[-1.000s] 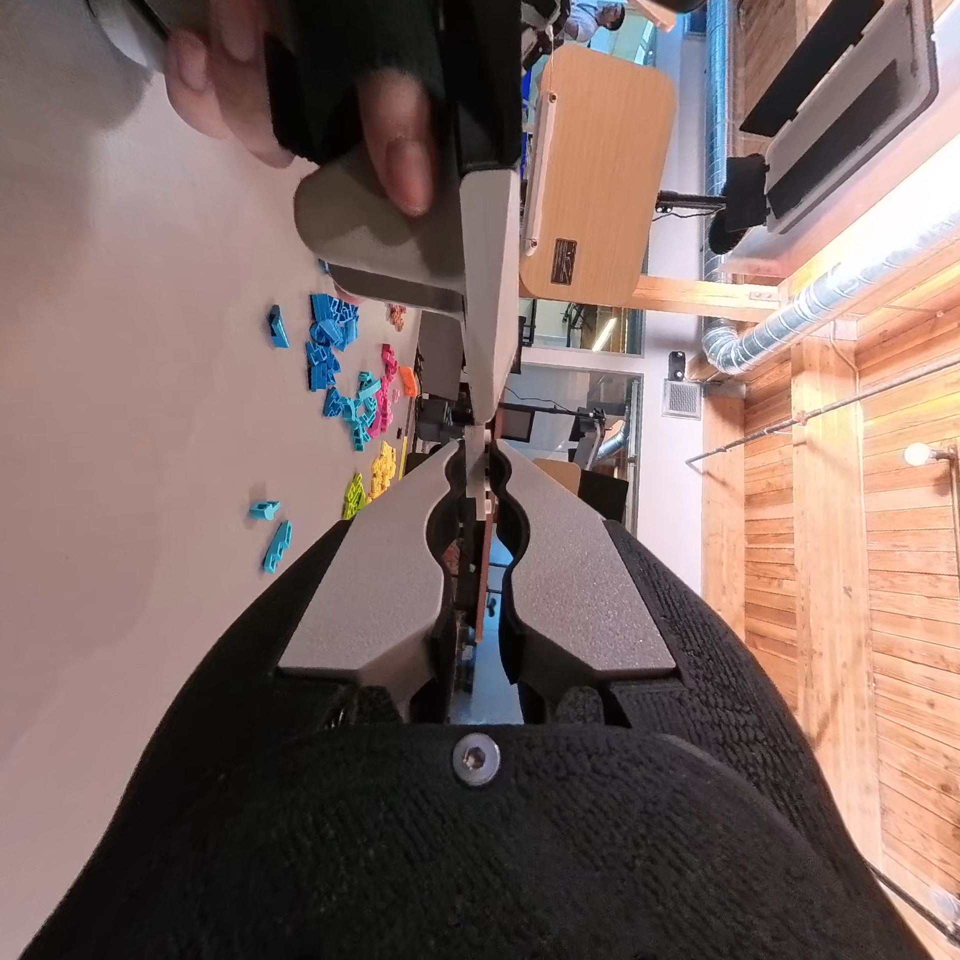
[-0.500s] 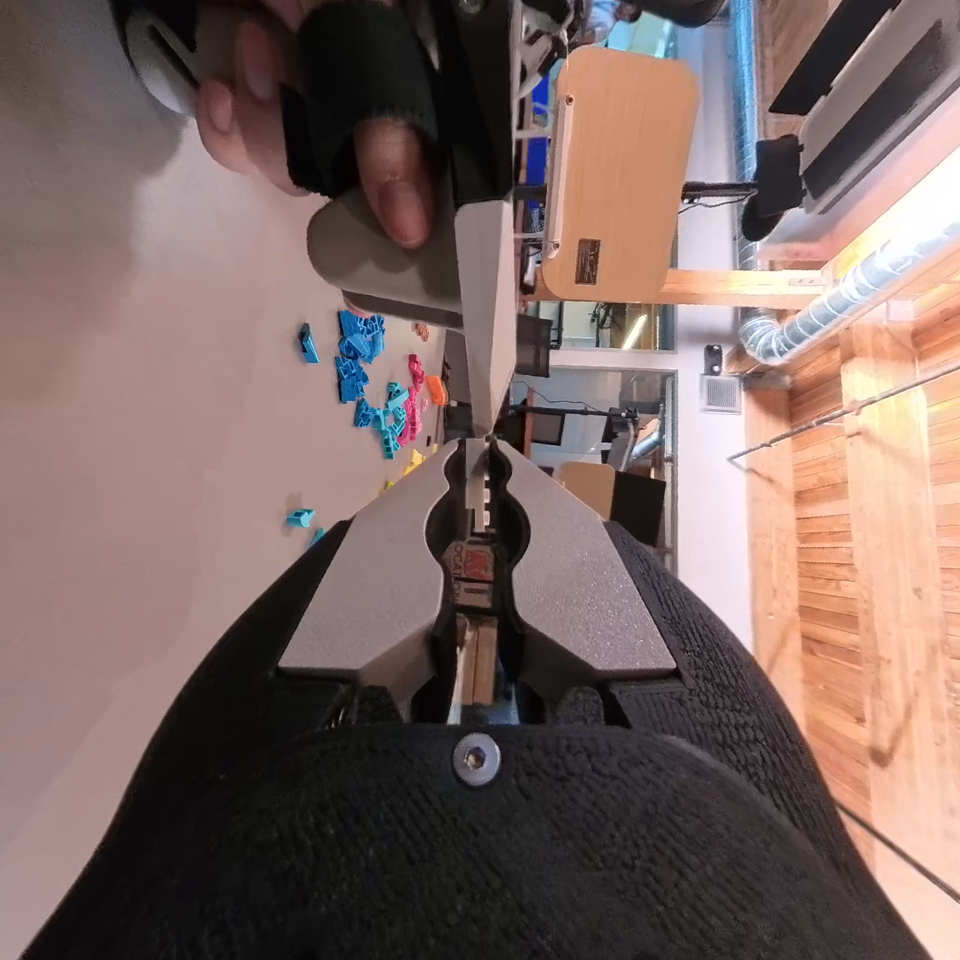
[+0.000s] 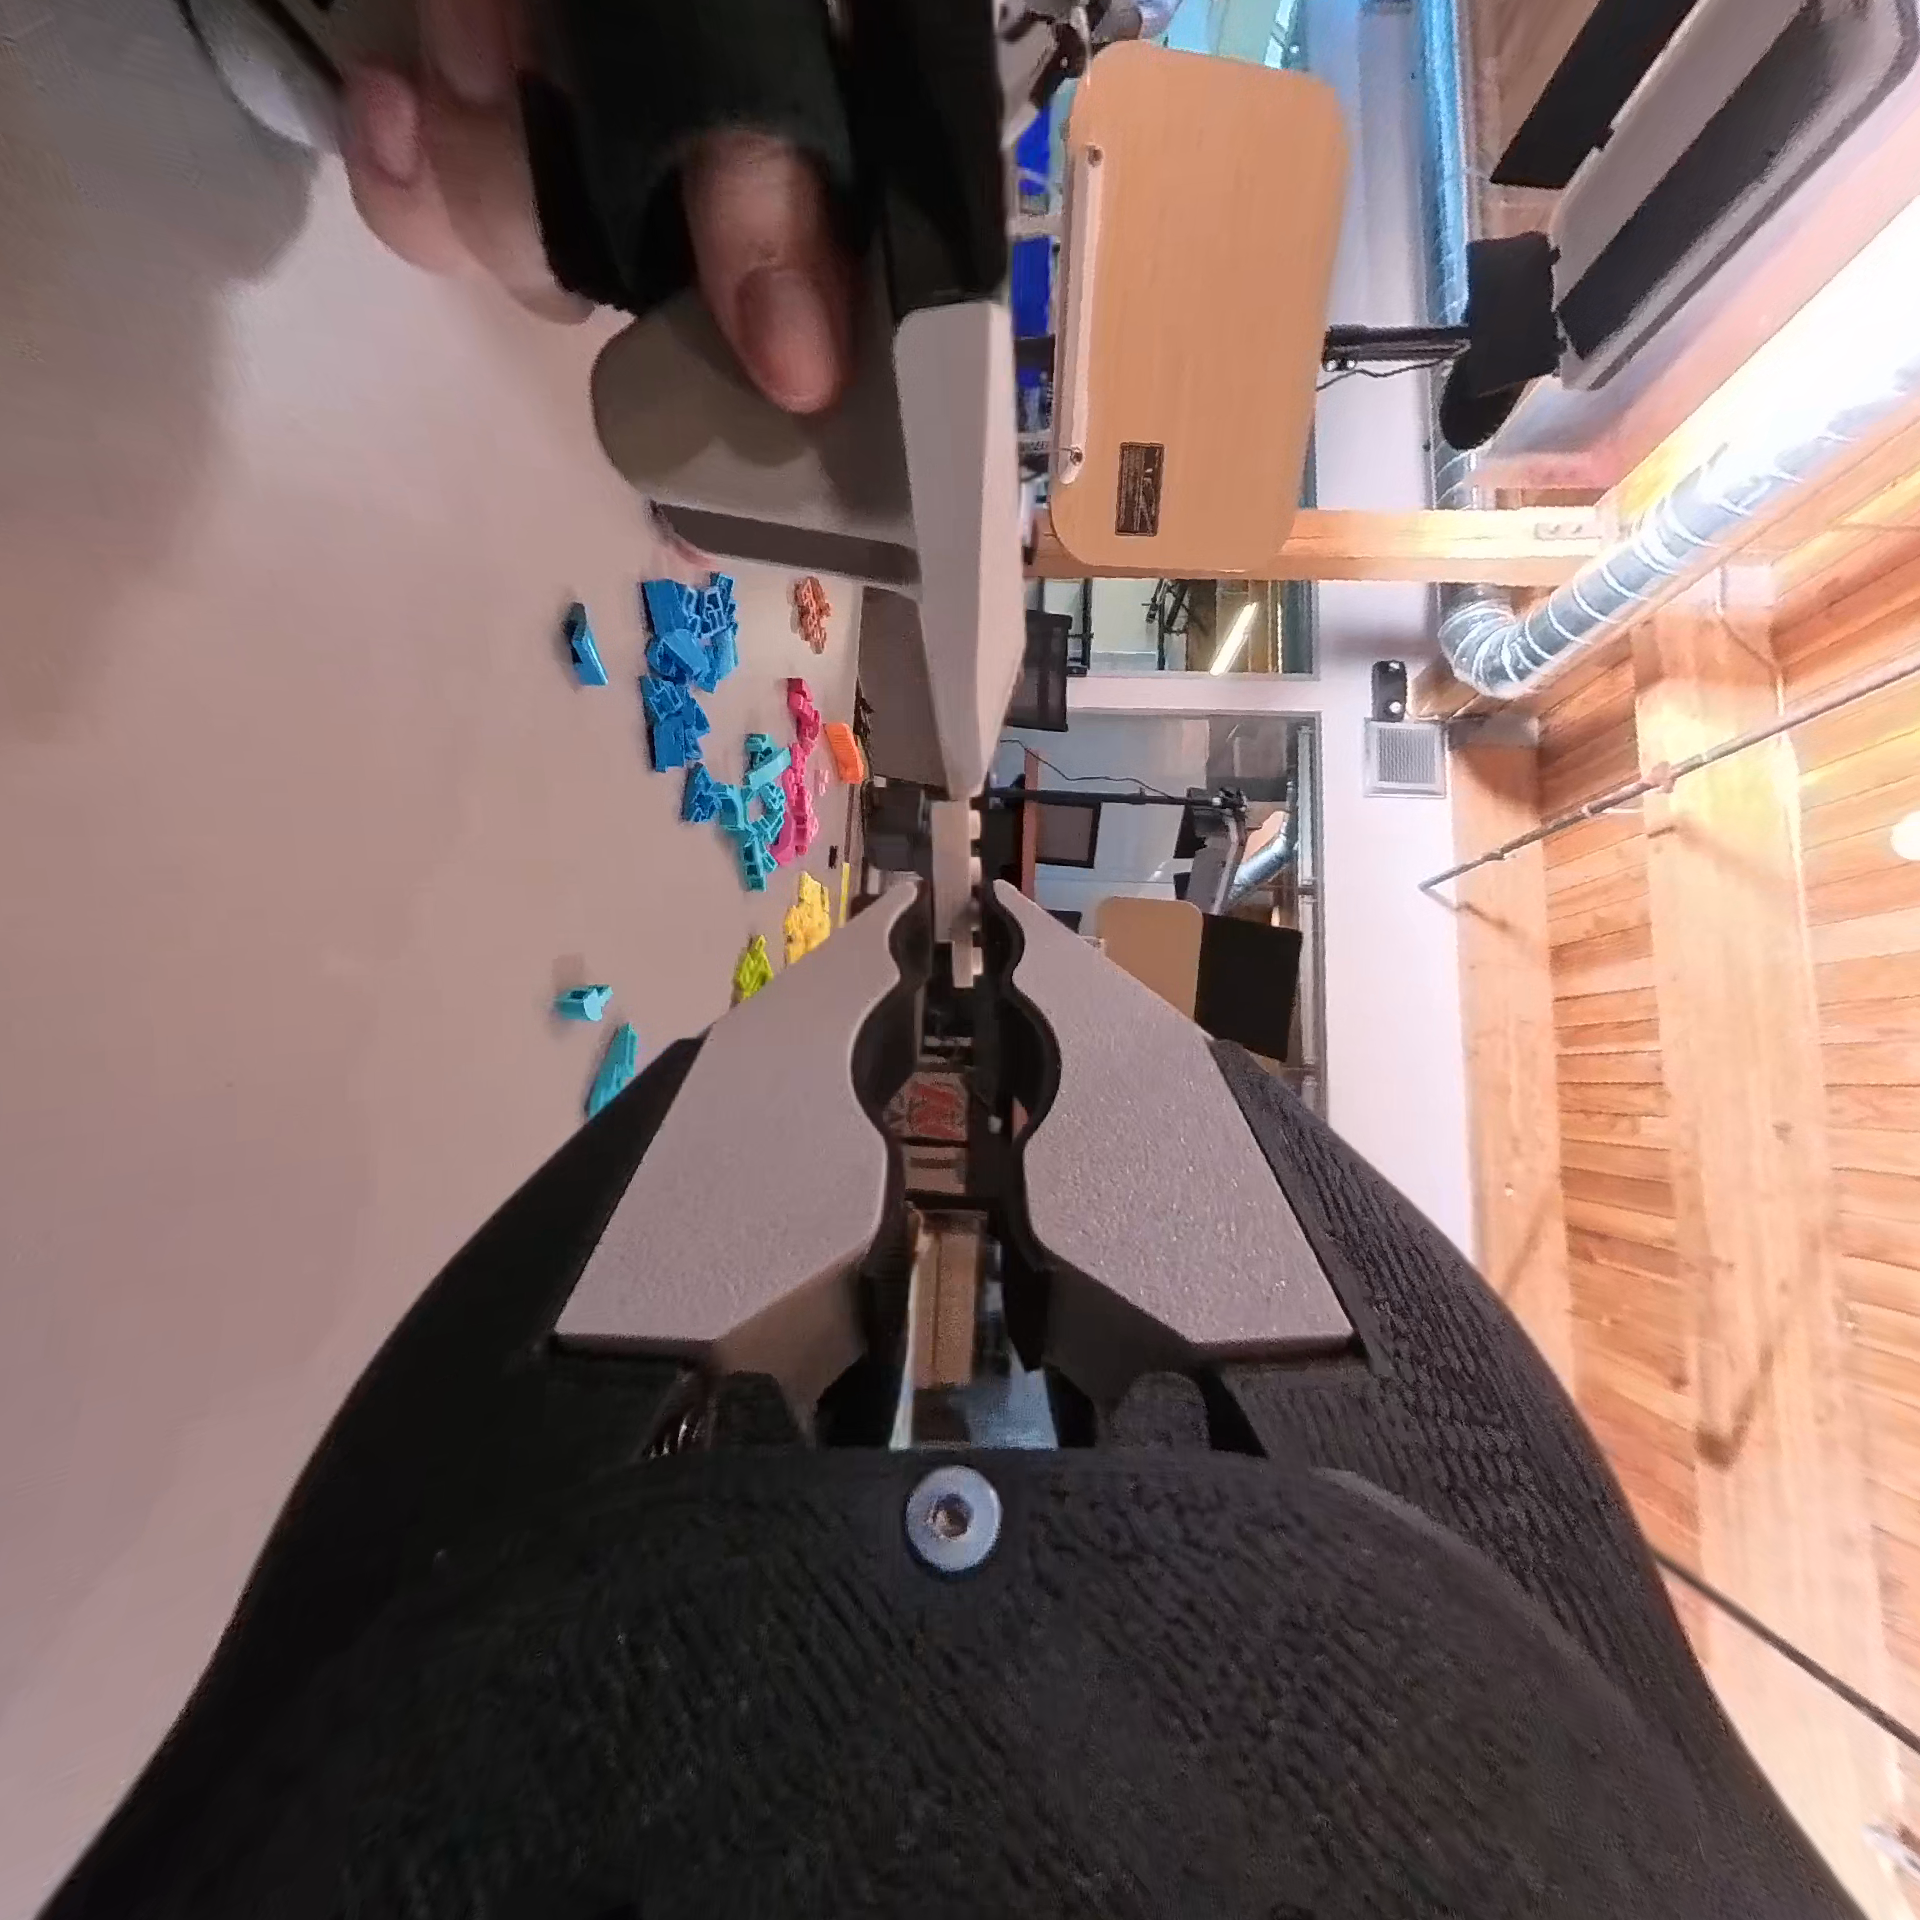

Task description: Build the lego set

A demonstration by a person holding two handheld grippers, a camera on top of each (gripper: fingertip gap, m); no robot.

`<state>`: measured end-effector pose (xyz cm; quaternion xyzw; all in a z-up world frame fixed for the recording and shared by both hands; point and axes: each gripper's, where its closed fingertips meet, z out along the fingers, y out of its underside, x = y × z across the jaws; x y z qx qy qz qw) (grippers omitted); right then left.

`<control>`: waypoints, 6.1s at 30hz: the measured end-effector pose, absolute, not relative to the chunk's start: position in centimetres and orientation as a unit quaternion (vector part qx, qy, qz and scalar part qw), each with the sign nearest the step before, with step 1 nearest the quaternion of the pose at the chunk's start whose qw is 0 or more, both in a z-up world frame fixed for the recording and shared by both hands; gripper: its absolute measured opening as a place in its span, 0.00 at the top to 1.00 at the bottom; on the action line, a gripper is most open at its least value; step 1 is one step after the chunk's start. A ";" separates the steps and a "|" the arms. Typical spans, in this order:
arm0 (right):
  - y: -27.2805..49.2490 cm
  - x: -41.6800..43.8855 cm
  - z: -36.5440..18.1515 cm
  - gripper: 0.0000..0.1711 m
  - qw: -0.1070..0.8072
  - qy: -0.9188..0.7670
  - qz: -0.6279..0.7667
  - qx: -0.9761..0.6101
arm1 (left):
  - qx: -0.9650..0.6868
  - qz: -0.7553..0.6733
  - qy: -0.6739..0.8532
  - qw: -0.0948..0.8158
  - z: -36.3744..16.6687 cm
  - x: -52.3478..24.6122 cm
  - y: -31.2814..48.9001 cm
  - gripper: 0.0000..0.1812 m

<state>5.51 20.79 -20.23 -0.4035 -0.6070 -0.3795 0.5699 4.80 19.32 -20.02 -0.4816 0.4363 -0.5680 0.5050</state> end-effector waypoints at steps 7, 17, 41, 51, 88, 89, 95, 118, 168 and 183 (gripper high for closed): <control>21.0 5.5 -20.5 0.96 0.571 -0.600 -0.359 -0.429 | -0.486 -0.568 0.432 0.505 -20.0 4.8 19.5 1.00; 23.1 10.5 -17.3 0.69 0.738 -0.407 -0.191 -0.504 | -0.496 -0.506 0.363 0.605 -18.8 2.7 22.7 1.00; 33.1 17.2 -18.9 0.73 0.775 -0.247 -0.081 -0.577 | -0.476 -0.469 0.412 0.619 -19.4 3.7 21.4 1.00; 33.0 20.7 -17.8 0.73 0.786 -0.192 -0.101 -0.579 | -0.467 -0.468 0.423 0.620 -19.4 3.8 20.9 1.00; 35.1 30.1 -31.7 0.78 0.112 -0.472 0.024 -0.874 | -0.451 -0.466 0.448 0.614 -19.6 4.2 20.1 1.00; 35.1 30.0 -31.8 0.80 0.109 -0.472 0.023 -0.875 | -0.452 -0.466 0.448 0.614 -19.6 4.2 20.1 1.00; 34.9 28.2 -31.1 0.87 0.152 -0.478 0.030 -0.864 | -0.452 -0.465 0.451 0.614 -19.7 4.3 20.1 1.00; 19.5 3.7 -16.6 0.87 0.535 -0.369 0.576 -0.496 | -0.424 -0.518 0.441 0.598 -18.7 3.8 19.0 1.00; 21.4 17.0 -30.6 0.87 -0.004 -0.853 -0.473 -0.221 | -0.481 -0.431 0.409 0.645 -19.4 3.2 22.2 1.00; 17.6 14.2 -29.7 0.72 0.248 -0.619 -0.077 -0.741 | -0.479 -0.432 0.414 0.642 -19.5 3.4 22.0 1.00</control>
